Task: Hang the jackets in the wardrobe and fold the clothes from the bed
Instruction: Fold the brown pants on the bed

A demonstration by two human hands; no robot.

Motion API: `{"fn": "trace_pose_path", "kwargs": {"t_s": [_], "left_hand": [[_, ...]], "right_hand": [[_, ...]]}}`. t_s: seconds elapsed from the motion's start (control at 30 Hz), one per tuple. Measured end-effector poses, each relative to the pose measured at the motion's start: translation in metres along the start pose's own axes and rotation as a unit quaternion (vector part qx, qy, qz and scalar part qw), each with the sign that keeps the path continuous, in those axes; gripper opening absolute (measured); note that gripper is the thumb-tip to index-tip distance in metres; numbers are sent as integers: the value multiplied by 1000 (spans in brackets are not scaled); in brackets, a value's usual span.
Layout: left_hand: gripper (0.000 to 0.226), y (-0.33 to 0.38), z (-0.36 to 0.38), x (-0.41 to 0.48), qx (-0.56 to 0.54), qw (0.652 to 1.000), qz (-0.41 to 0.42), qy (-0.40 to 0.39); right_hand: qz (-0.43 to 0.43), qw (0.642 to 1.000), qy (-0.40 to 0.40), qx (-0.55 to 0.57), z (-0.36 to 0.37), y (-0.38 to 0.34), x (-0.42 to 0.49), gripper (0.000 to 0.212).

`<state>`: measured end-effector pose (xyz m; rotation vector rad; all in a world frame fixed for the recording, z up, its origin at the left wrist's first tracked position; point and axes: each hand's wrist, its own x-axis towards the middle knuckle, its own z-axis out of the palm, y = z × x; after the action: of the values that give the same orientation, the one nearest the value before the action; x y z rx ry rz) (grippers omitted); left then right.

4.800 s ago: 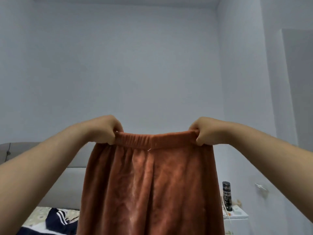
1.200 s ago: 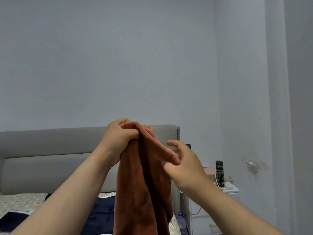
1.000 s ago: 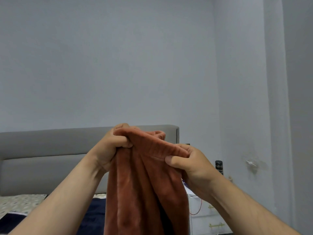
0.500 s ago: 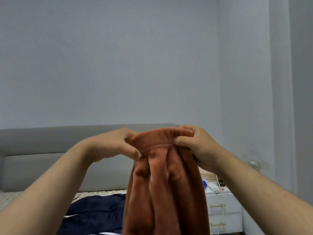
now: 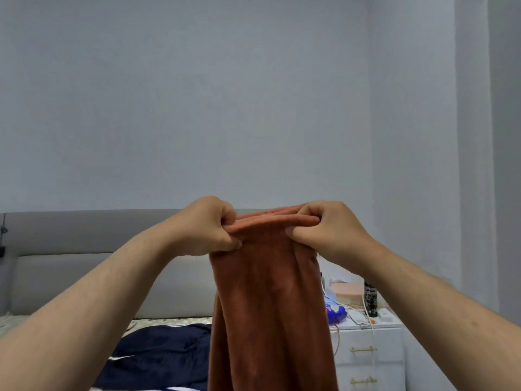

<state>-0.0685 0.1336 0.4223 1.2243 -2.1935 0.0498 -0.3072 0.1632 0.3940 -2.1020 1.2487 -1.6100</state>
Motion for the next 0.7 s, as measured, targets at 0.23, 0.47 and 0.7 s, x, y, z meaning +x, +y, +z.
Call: {"fn": "trace_pose_path", "kwargs": {"t_s": [0.23, 0.47, 0.7], "left_hand": [[43, 3, -4, 0, -436, 878, -26, 197], [49, 29, 22, -16, -671, 720, -177, -3], [25, 45, 7, -18, -678, 717, -54, 151]], "right_hand": [[51, 987, 61, 141, -4, -22, 14, 44], [17, 965, 36, 258, -10, -61, 25, 26], [104, 936, 8, 336, -6, -62, 7, 44]]}}
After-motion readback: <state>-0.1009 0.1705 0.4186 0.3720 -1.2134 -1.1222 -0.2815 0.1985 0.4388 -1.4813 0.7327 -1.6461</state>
